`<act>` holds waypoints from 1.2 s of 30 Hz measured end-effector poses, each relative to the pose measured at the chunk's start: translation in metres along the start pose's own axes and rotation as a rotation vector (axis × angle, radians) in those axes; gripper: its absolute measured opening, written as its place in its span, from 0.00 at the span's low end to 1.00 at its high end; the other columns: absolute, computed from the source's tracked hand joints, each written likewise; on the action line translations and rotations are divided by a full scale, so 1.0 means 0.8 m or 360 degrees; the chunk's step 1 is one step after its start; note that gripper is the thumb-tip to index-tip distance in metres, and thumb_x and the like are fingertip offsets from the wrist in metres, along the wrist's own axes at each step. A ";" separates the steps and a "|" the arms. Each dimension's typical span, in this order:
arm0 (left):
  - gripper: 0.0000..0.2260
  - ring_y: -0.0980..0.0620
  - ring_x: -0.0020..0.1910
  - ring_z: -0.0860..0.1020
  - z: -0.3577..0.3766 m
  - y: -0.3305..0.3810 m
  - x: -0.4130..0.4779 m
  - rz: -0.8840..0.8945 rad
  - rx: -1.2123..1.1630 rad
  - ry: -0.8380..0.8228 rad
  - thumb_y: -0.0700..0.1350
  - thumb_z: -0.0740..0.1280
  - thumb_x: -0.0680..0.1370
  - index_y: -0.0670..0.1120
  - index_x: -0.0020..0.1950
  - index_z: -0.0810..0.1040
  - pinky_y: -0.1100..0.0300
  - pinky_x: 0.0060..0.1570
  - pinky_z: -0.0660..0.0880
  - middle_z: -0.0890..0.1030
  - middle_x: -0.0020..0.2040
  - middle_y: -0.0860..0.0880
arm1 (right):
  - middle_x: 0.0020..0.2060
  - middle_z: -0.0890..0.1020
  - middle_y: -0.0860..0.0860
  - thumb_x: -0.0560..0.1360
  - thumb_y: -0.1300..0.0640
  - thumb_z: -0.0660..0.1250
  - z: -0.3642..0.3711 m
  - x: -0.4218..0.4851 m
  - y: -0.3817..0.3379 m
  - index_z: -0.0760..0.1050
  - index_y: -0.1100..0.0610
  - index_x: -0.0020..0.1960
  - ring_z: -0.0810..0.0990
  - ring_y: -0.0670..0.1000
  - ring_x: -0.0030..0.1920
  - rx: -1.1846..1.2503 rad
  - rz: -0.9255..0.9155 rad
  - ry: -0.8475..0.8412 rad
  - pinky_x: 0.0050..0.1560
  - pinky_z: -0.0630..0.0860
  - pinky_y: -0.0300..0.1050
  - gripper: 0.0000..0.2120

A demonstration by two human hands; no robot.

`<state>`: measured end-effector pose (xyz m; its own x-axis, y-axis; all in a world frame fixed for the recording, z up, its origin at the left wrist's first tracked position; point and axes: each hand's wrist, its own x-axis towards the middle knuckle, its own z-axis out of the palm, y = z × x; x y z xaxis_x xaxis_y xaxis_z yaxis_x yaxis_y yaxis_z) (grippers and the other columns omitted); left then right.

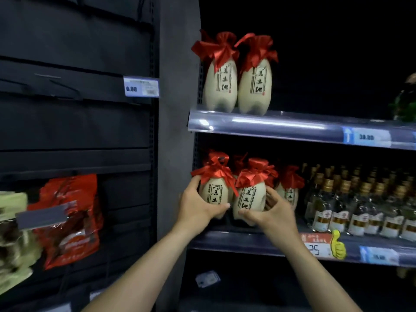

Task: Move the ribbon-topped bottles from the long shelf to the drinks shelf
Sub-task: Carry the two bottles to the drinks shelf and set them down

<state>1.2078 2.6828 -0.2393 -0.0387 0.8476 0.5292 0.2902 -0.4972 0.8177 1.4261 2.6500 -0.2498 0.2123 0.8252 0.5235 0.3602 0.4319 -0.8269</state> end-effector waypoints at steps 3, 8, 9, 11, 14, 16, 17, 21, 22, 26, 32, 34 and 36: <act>0.33 0.67 0.46 0.81 0.007 -0.016 0.005 -0.0018 0.0078 -0.0014 0.57 0.85 0.55 0.64 0.56 0.75 0.73 0.41 0.77 0.84 0.45 0.62 | 0.46 0.91 0.43 0.60 0.62 0.89 0.009 0.007 0.018 0.84 0.49 0.56 0.90 0.44 0.44 -0.0030 0.0046 -0.0010 0.40 0.83 0.34 0.28; 0.35 0.82 0.48 0.73 0.015 -0.032 0.014 -0.0046 0.0077 -0.0019 0.55 0.86 0.56 0.63 0.58 0.74 0.83 0.38 0.69 0.80 0.45 0.65 | 0.48 0.91 0.45 0.56 0.53 0.89 0.023 0.019 0.033 0.84 0.50 0.57 0.91 0.46 0.47 -0.0026 0.0101 -0.0024 0.42 0.84 0.36 0.31; 0.36 0.78 0.47 0.76 0.017 -0.036 0.014 -0.0056 0.0086 -0.0034 0.55 0.86 0.56 0.63 0.59 0.74 0.81 0.37 0.71 0.80 0.45 0.65 | 0.48 0.91 0.45 0.55 0.51 0.89 0.024 0.021 0.035 0.84 0.50 0.57 0.91 0.47 0.47 -0.0023 0.0108 -0.0026 0.43 0.85 0.36 0.32; 0.37 0.69 0.46 0.80 0.019 -0.045 0.012 -0.0075 0.0104 -0.0067 0.57 0.86 0.56 0.61 0.61 0.75 0.78 0.37 0.73 0.81 0.47 0.64 | 0.48 0.91 0.44 0.53 0.49 0.89 0.027 0.019 0.041 0.83 0.48 0.58 0.91 0.46 0.48 -0.0026 0.0125 -0.0032 0.43 0.85 0.36 0.34; 0.37 0.67 0.47 0.79 0.020 -0.052 0.010 -0.0073 0.0103 -0.0050 0.58 0.86 0.56 0.61 0.62 0.74 0.77 0.40 0.73 0.81 0.48 0.64 | 0.49 0.90 0.41 0.52 0.48 0.89 0.028 0.016 0.047 0.81 0.45 0.61 0.90 0.44 0.49 -0.0020 0.0153 -0.0053 0.44 0.85 0.35 0.39; 0.37 0.65 0.48 0.79 0.018 -0.054 0.011 -0.0050 0.0116 -0.0077 0.58 0.85 0.58 0.62 0.61 0.71 0.75 0.42 0.73 0.81 0.49 0.64 | 0.50 0.90 0.41 0.52 0.48 0.89 0.027 0.016 0.047 0.80 0.45 0.63 0.90 0.44 0.50 -0.0039 0.0162 -0.0072 0.46 0.86 0.38 0.41; 0.37 0.63 0.49 0.80 0.017 -0.054 0.011 -0.0038 0.0128 -0.0107 0.58 0.85 0.59 0.62 0.61 0.70 0.73 0.44 0.75 0.81 0.50 0.63 | 0.51 0.90 0.43 0.52 0.47 0.89 0.027 0.016 0.046 0.80 0.46 0.65 0.90 0.45 0.52 -0.0058 0.0160 -0.0084 0.49 0.87 0.42 0.42; 0.44 0.61 0.55 0.80 0.005 -0.059 0.009 -0.0062 0.0138 -0.0264 0.63 0.84 0.58 0.59 0.70 0.69 0.63 0.54 0.78 0.81 0.57 0.61 | 0.56 0.89 0.45 0.56 0.47 0.89 0.020 0.011 0.039 0.76 0.49 0.73 0.88 0.44 0.56 -0.0150 0.0123 -0.0147 0.59 0.86 0.51 0.47; 0.46 0.63 0.56 0.80 0.000 -0.062 0.007 -0.0095 0.0097 -0.0303 0.63 0.84 0.58 0.59 0.72 0.68 0.64 0.55 0.78 0.81 0.58 0.61 | 0.57 0.88 0.44 0.57 0.45 0.88 0.017 0.009 0.037 0.75 0.48 0.73 0.87 0.42 0.56 -0.0205 0.0091 -0.0159 0.60 0.85 0.48 0.48; 0.47 0.62 0.61 0.81 -0.010 -0.076 0.001 -0.0167 -0.0016 -0.0410 0.58 0.85 0.62 0.53 0.77 0.69 0.57 0.63 0.79 0.81 0.64 0.58 | 0.59 0.85 0.42 0.53 0.32 0.85 0.013 0.003 0.026 0.74 0.48 0.74 0.83 0.41 0.56 -0.0554 -0.0013 -0.0061 0.55 0.78 0.33 0.54; 0.36 0.70 0.52 0.81 0.001 -0.076 -0.001 -0.0126 0.0012 -0.0281 0.58 0.83 0.63 0.58 0.69 0.75 0.75 0.47 0.77 0.83 0.55 0.64 | 0.50 0.88 0.44 0.51 0.36 0.86 0.014 0.009 0.030 0.78 0.52 0.68 0.86 0.41 0.48 -0.0447 0.0108 -0.0023 0.49 0.84 0.39 0.49; 0.36 0.70 0.52 0.81 0.003 -0.076 -0.003 -0.0129 0.0025 -0.0253 0.59 0.83 0.62 0.59 0.68 0.75 0.77 0.45 0.75 0.83 0.55 0.64 | 0.49 0.90 0.47 0.54 0.42 0.88 0.005 0.014 0.036 0.79 0.54 0.68 0.89 0.43 0.48 -0.0370 0.0167 -0.0109 0.52 0.87 0.48 0.45; 0.35 0.69 0.52 0.81 0.002 -0.077 -0.003 -0.0133 0.0048 -0.0243 0.59 0.83 0.62 0.60 0.67 0.75 0.76 0.45 0.76 0.83 0.54 0.64 | 0.51 0.90 0.48 0.56 0.44 0.88 -0.001 0.018 0.037 0.79 0.55 0.68 0.90 0.45 0.50 -0.0321 0.0189 -0.0200 0.55 0.87 0.52 0.44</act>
<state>1.1919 2.7115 -0.2911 0.0812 0.9052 0.4172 0.3207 -0.4201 0.8489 1.4403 2.6742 -0.2668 0.1542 0.9099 0.3850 0.5159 0.2582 -0.8168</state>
